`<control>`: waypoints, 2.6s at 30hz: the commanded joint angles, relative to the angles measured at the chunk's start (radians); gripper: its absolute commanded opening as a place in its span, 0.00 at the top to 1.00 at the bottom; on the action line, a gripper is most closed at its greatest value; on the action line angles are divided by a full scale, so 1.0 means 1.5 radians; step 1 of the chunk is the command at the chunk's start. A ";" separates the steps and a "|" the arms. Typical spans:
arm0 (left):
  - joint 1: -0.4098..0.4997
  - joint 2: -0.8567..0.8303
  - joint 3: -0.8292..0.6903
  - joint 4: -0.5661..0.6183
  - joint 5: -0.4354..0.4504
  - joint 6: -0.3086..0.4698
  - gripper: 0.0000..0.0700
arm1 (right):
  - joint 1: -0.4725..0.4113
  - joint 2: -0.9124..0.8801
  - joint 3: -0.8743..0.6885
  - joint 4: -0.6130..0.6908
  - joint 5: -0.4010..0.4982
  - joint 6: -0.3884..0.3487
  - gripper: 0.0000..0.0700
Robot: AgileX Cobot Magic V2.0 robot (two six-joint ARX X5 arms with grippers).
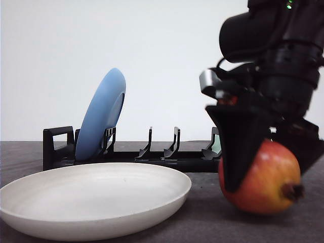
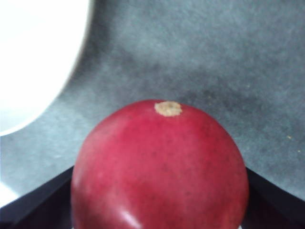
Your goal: Place pomegranate in white plate
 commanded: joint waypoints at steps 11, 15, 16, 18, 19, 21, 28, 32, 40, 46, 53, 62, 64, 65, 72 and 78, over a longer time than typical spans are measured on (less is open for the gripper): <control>-0.010 -0.020 0.005 0.011 0.001 0.013 0.10 | 0.138 0.172 0.352 -0.156 0.000 -0.011 0.35; -0.010 -0.020 0.005 0.001 0.001 0.024 0.10 | 0.185 0.245 0.415 -0.149 0.003 -0.015 0.35; -0.010 -0.020 0.005 -0.001 0.001 0.026 0.10 | 0.194 0.258 0.422 -0.142 0.004 -0.018 0.35; -0.010 -0.020 0.005 -0.007 0.001 0.025 0.10 | 0.209 0.281 0.426 -0.123 0.004 -0.024 0.35; -0.010 -0.020 0.005 -0.008 0.001 0.025 0.10 | 0.215 0.291 0.426 -0.116 0.004 -0.024 0.35; -0.010 -0.020 0.005 -0.010 0.001 0.025 0.10 | 0.224 0.309 0.426 -0.107 0.005 -0.025 0.34; -0.010 -0.020 0.005 -0.009 0.000 0.025 0.10 | 0.238 0.326 0.426 -0.082 0.037 -0.026 0.33; -0.010 -0.020 0.005 -0.009 0.000 0.025 0.10 | 0.238 0.326 0.426 -0.081 0.045 -0.026 0.32; -0.010 -0.020 0.005 -0.009 -0.002 0.025 0.10 | 0.243 0.326 0.426 -0.080 0.069 -0.024 0.06; -0.010 -0.020 0.005 -0.009 -0.002 0.026 0.10 | 0.243 0.324 0.428 -0.076 0.069 -0.024 0.00; -0.010 -0.020 0.005 -0.009 -0.002 0.025 0.10 | 0.214 0.239 0.453 -0.114 0.074 -0.031 0.00; -0.010 -0.020 0.005 -0.009 -0.005 0.026 0.10 | 0.156 -0.004 0.442 -0.244 0.074 -0.032 0.00; -0.010 -0.020 0.005 -0.009 -0.014 0.025 0.10 | 0.145 -0.070 0.418 -0.257 0.074 -0.032 0.00; -0.010 -0.020 0.005 -0.009 -0.018 0.026 0.10 | 0.141 -0.103 0.401 -0.257 0.074 -0.032 0.00; -0.010 -0.019 0.005 -0.008 -0.058 0.031 0.10 | 0.136 -0.383 0.168 -0.143 0.074 -0.006 0.00; -0.010 -0.018 0.005 -0.008 -0.145 0.033 0.10 | 0.137 -0.623 -0.071 0.075 0.096 0.093 0.00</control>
